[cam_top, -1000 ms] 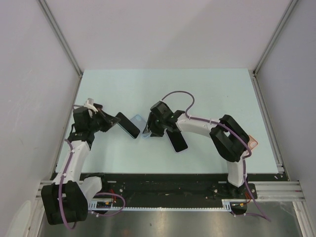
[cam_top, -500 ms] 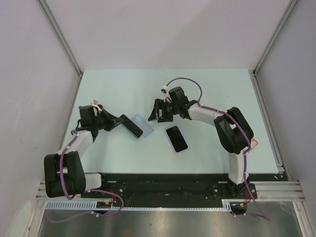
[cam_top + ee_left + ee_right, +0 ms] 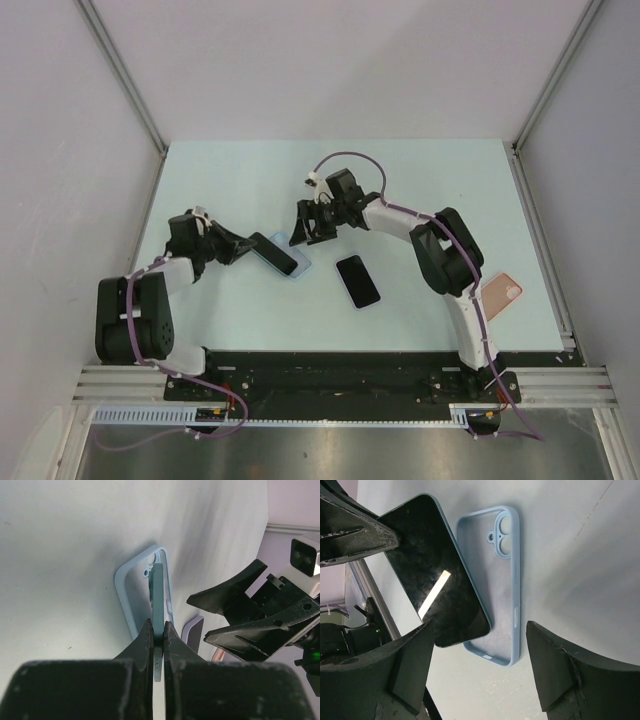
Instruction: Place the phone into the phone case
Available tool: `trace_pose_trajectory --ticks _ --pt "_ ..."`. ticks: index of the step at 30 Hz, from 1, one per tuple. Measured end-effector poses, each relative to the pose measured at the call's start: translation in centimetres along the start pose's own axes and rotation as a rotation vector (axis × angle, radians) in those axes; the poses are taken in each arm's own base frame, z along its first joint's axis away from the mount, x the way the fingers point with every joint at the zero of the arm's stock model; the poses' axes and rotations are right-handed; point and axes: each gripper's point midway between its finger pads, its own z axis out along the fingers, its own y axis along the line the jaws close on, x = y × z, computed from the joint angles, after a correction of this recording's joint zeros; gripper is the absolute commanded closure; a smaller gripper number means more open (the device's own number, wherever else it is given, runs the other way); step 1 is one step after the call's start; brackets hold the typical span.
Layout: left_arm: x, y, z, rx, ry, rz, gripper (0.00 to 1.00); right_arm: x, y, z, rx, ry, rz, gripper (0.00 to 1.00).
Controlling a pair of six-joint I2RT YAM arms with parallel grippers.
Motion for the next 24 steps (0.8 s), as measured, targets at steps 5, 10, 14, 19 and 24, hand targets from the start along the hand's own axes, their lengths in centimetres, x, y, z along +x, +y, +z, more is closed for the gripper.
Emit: trace_pose_trajectory --ticks 5,10,14,19,24 --pt "0.8 0.1 0.7 0.007 0.036 -0.011 1.00 0.5 -0.3 0.6 -0.007 0.025 0.005 0.23" --pt "1.5 0.3 1.3 0.008 0.068 -0.023 0.96 1.3 -0.9 1.1 -0.010 0.051 0.022 0.24" --pt "1.8 0.5 2.1 0.006 0.098 -0.038 0.88 1.9 -1.0 1.6 -0.025 0.069 0.030 0.24" --pt "1.8 0.4 2.7 -0.001 0.114 -0.022 0.80 2.1 -0.5 2.0 -0.047 0.082 0.024 0.25" --pt "2.1 1.0 3.2 -0.040 0.129 0.004 0.75 2.8 0.4 2.6 -0.062 0.093 0.022 0.28"
